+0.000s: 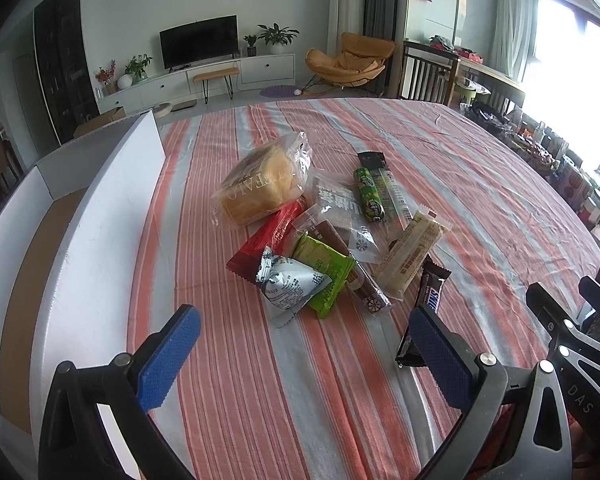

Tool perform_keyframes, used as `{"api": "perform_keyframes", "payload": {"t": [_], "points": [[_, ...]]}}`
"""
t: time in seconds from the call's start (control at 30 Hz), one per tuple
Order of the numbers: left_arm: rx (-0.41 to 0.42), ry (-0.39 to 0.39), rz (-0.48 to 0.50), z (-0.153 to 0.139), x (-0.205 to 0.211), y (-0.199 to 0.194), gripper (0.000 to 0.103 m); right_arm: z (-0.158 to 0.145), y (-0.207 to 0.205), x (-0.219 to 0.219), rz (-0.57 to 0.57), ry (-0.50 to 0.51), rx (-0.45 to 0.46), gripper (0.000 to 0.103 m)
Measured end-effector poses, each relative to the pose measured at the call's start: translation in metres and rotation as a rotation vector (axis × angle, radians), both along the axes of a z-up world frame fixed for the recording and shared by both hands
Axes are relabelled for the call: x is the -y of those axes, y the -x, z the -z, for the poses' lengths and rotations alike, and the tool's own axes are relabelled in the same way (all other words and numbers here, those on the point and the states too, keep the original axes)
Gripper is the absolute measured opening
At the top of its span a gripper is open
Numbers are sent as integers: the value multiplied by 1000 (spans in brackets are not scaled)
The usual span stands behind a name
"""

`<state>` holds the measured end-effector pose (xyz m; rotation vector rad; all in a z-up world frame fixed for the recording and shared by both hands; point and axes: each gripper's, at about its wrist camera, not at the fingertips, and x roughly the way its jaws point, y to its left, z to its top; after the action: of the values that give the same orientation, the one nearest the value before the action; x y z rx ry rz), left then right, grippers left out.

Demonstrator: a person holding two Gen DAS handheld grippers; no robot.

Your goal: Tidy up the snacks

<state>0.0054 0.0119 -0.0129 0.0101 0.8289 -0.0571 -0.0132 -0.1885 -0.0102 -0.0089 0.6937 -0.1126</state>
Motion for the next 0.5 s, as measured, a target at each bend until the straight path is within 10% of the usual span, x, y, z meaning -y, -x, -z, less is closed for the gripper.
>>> {"api": "perform_keyframes", "payload": {"t": [0.5], "points": [[-7,14,-3,1,-3,0,103,0,0,-2,-3,-2,-5,88]]}}
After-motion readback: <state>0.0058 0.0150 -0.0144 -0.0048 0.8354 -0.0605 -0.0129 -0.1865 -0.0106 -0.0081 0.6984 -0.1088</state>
